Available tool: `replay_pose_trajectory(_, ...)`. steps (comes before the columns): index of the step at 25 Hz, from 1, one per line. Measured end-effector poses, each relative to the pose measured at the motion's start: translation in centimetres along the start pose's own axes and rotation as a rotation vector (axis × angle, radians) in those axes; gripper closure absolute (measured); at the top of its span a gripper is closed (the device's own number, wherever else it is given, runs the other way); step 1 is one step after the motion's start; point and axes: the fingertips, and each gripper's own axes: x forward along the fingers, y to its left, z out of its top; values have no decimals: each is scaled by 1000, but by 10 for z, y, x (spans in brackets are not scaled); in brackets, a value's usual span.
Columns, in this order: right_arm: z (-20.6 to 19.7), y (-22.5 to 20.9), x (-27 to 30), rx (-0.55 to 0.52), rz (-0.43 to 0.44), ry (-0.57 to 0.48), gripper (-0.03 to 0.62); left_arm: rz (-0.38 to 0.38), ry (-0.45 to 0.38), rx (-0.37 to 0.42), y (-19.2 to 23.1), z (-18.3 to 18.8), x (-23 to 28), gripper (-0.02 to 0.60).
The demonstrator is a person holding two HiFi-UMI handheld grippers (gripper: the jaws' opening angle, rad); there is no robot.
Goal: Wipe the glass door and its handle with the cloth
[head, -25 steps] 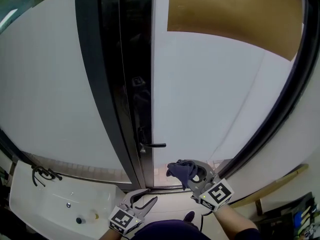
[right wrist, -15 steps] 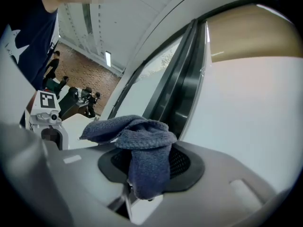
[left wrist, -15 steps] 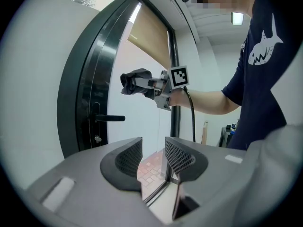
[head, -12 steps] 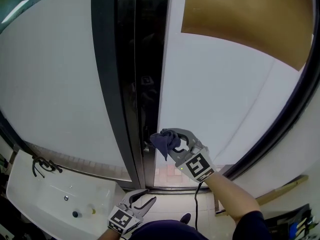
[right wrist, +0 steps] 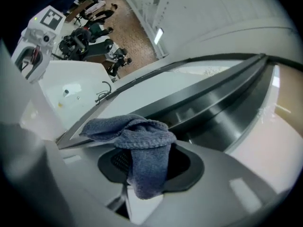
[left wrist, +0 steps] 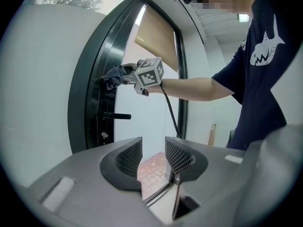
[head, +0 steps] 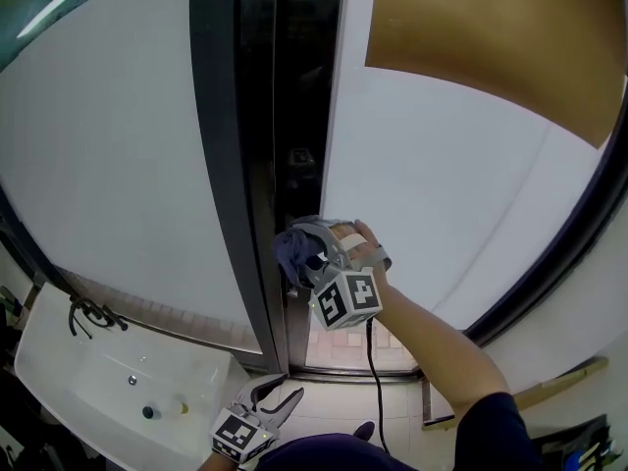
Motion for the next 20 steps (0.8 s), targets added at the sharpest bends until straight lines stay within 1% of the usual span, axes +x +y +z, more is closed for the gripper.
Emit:
replay_pose_trajectory(5,-11,21,25,-287,31,22,445,19,6,-11,-2,-3,-2,436)
replay_pose_trajectory(7,-21,28,30,-348,54,40,445,26,7,-14,-2,-4,-3,436)
replay_pose_trajectory(12,-38,35,24,-373,87,60,448,34,7,-11,-3,-1,-4,436)
replay_pose_trajectory(16,-52,39,7,-354,134,83,448,28,11,-9,-4,-1,0,436)
replay_pose_trajectory(20,-77,36,-5,-382,109,124,448,10,4,-16,-10,3,3,436)
